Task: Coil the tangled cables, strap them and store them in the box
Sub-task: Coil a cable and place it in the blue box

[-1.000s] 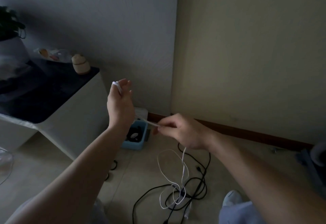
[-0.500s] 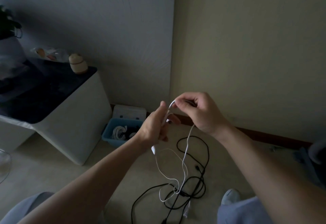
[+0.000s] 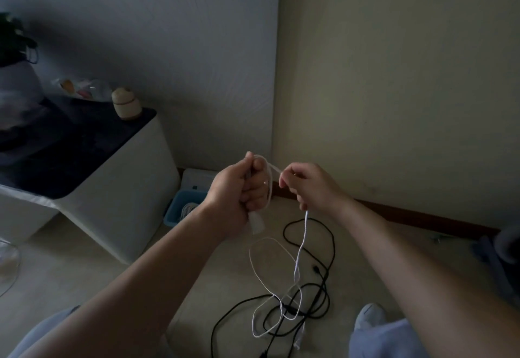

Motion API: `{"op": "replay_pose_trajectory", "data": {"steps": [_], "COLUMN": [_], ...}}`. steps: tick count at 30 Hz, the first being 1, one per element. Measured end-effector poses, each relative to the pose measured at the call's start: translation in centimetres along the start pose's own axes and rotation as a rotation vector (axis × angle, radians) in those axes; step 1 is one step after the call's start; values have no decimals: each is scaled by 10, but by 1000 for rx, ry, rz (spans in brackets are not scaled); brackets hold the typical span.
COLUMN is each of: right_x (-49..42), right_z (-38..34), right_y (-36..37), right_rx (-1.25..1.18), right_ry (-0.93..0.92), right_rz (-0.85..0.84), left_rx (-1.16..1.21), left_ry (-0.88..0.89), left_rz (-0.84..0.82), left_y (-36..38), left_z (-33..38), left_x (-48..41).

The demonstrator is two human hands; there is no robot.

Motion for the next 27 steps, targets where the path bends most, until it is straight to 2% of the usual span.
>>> {"op": "replay_pose_trajectory", "data": {"steps": [4, 10, 14, 16, 19, 21, 24, 27], "right_x": [8, 17, 23, 22, 19, 22, 26, 27], "right_z": [4, 6, 5, -2, -16, -26, -38, -51], "right_y": [26, 33, 41, 39, 32, 34, 37, 25], "right_rx": [-96, 9, 5, 121, 403, 488, 506, 370], "right_ry": [82, 43, 52, 7, -112, -178, -259, -337], "right_rz": [-295, -427, -568, -486, -271, -234, -169, 43], "left_rx": [152, 241, 159, 31, -318, -534, -876, -1159], "left_ry": [124, 305, 417, 487, 591, 644, 702, 690], "left_rz": [92, 228, 287, 330, 342, 326, 379, 409], "left_y": [-7, -17, -19, -24, -27, -27, -30, -35], "left_z": [21, 55, 67, 69, 67, 61, 56, 48], "left_x": [0, 10, 13, 12, 8, 5, 3, 1]}}
Point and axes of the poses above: each hand's wrist, its own x-axis away from the middle knuckle, its own y-axis out of the palm, z = x × y, the point moved 6 cm from there along -x, towards the middle knuckle, and after that the axes turned 14 degrees about x, right-handed, at the moved point
